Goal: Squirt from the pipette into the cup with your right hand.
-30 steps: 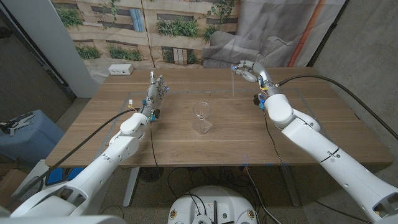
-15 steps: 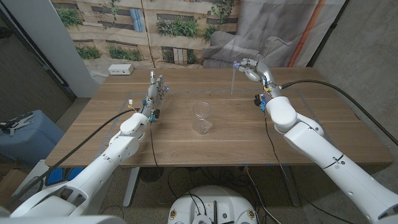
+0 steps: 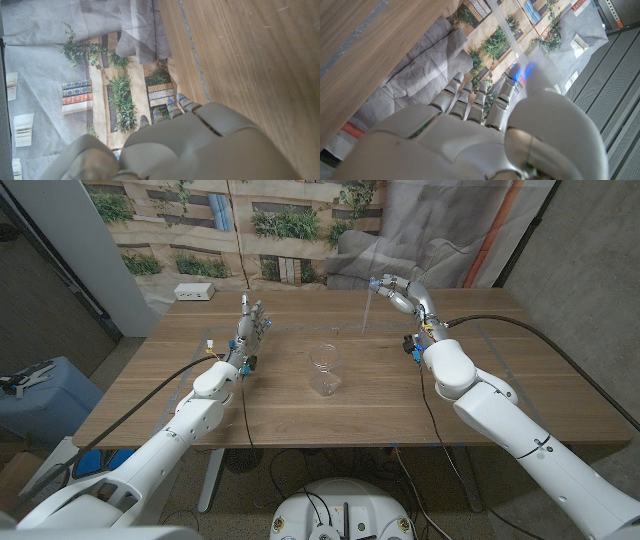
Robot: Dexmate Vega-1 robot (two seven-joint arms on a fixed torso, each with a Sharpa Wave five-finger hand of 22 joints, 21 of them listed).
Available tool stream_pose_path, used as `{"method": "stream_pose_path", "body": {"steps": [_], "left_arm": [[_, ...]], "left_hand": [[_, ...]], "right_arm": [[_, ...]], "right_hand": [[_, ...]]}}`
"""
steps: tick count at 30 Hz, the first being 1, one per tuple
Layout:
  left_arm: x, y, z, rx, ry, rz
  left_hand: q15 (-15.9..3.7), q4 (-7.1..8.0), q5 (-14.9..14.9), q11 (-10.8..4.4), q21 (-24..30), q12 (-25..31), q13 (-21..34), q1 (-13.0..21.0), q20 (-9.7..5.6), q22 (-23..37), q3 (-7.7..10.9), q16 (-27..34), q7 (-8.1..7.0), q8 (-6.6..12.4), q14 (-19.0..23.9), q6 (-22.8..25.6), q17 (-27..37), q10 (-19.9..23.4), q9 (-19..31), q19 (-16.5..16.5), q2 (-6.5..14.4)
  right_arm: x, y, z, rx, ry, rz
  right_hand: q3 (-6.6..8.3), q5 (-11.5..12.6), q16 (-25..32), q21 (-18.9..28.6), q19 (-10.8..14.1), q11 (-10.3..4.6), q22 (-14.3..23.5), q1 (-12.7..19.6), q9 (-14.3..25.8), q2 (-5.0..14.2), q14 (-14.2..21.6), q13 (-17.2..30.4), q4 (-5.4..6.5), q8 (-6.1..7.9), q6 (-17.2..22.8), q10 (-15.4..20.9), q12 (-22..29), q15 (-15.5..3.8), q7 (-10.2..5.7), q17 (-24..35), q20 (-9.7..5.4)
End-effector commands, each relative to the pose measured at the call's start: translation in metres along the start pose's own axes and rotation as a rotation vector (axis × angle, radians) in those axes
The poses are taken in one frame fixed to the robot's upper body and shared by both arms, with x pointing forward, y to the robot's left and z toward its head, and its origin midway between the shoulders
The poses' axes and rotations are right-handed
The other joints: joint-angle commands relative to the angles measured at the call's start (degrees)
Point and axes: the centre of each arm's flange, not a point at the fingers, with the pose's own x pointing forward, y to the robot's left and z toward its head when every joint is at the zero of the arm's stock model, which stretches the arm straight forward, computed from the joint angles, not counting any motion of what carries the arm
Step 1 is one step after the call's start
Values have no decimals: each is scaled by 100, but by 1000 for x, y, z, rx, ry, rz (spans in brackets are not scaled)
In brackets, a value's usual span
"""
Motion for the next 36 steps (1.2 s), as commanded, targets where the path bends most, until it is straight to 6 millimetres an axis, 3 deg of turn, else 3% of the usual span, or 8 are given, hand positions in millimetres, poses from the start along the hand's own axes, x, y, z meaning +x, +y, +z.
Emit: {"method": "stream_pose_path", "body": {"steps": [1, 36], "left_arm": [[0, 0, 0, 0, 0, 0], [0, -1, 0, 0, 0, 0]], "left_hand": [[-659, 4, 28, -15, 31, 23, 31, 7, -521, 14, -37, 33, -32, 33, -51, -37, 9, -34, 13, -41, 244], [-653, 5, 28, -8, 30, 24, 31, 7, -521, 14, -36, 31, -33, 32, -54, -41, 9, -34, 13, -42, 245]], "right_arm": [[-7, 17, 6, 47, -40, 19], [-22, 71, 13, 72, -90, -23]], "right_hand": [[-38, -14, 11, -11, 17, 7, 20, 51, 16, 11, 43, 13, -6, 3, -3, 52, 10, -301, 4, 15, -21], [-96, -3, 22, -15, 37, 13, 21, 90, 15, 23, 45, 16, -10, -15, 17, 44, -11, -296, 20, 41, -41]]}}
